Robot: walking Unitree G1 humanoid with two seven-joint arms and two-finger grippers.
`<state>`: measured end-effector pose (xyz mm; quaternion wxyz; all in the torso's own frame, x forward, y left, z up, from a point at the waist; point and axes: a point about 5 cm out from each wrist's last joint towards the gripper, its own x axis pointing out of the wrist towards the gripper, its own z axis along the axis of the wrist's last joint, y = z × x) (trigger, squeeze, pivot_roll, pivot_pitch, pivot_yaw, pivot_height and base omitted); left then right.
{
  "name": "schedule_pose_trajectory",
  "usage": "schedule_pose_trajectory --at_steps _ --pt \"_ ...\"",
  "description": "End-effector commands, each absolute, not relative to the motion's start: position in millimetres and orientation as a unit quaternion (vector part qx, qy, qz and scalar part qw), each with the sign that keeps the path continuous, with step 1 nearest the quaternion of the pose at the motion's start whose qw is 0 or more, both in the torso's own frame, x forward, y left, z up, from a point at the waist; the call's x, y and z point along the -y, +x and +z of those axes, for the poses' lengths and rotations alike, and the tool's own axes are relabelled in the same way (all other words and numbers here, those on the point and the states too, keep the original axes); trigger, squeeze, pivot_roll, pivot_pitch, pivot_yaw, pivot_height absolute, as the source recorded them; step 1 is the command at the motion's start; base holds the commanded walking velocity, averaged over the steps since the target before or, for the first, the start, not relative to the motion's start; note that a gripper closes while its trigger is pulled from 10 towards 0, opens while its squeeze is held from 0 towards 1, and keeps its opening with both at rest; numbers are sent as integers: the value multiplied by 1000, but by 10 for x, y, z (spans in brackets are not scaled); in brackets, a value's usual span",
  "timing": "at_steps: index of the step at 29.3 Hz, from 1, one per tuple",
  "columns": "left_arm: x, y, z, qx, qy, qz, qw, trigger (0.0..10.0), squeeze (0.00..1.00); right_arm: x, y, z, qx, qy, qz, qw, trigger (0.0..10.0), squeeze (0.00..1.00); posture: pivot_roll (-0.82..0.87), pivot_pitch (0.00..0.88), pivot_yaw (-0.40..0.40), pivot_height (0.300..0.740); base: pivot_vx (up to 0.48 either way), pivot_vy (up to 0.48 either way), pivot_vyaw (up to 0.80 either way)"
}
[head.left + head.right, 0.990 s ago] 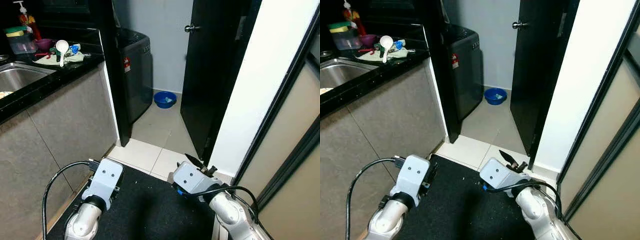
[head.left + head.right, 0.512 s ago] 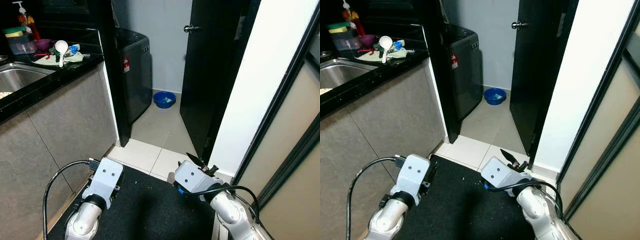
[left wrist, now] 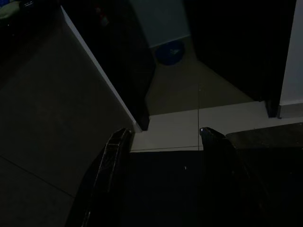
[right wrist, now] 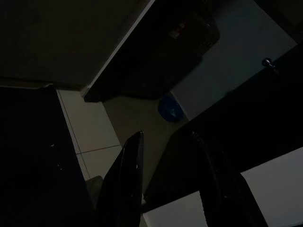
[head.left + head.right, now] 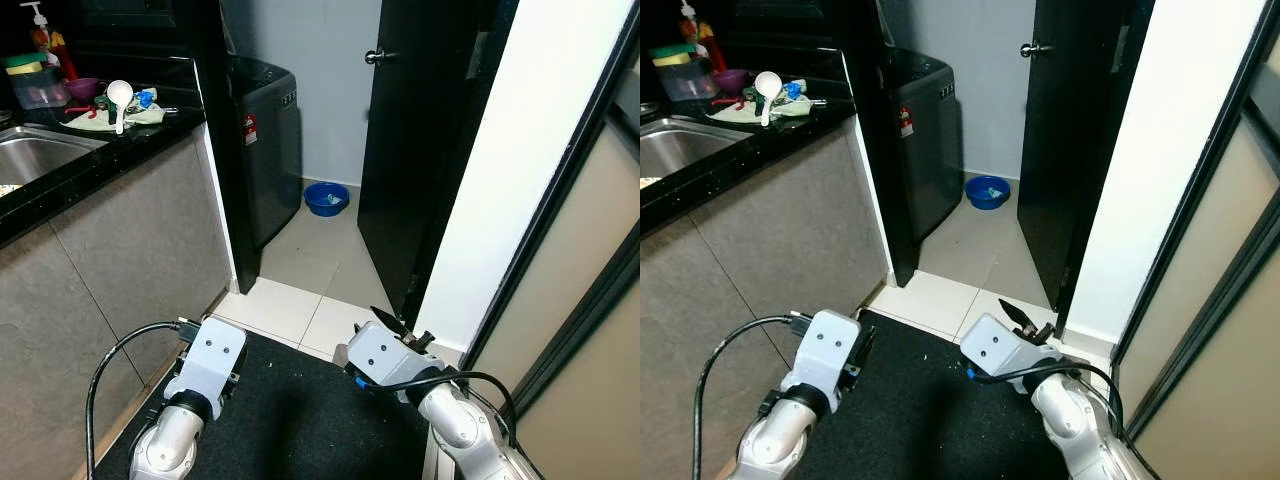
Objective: Kitchen organization
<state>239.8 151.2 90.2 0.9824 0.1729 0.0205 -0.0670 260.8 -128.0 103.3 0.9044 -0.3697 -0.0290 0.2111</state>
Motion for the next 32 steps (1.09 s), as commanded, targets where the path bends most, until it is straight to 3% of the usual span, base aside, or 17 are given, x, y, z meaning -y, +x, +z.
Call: schedule_pose_trajectory --at_steps 1,32 --pt "-1563 2383 859 -30 180 -63 981 10000 0 1283 2614 1022 29 -368 212 905 10000 0 -90 0 15 740 0 0 0" --pt "-1568 2428 888 -24 181 -57 981 10000 0 1280 2655 1042 29 -366 210 906 10000 0 -63 0 3 740 0 0 0"
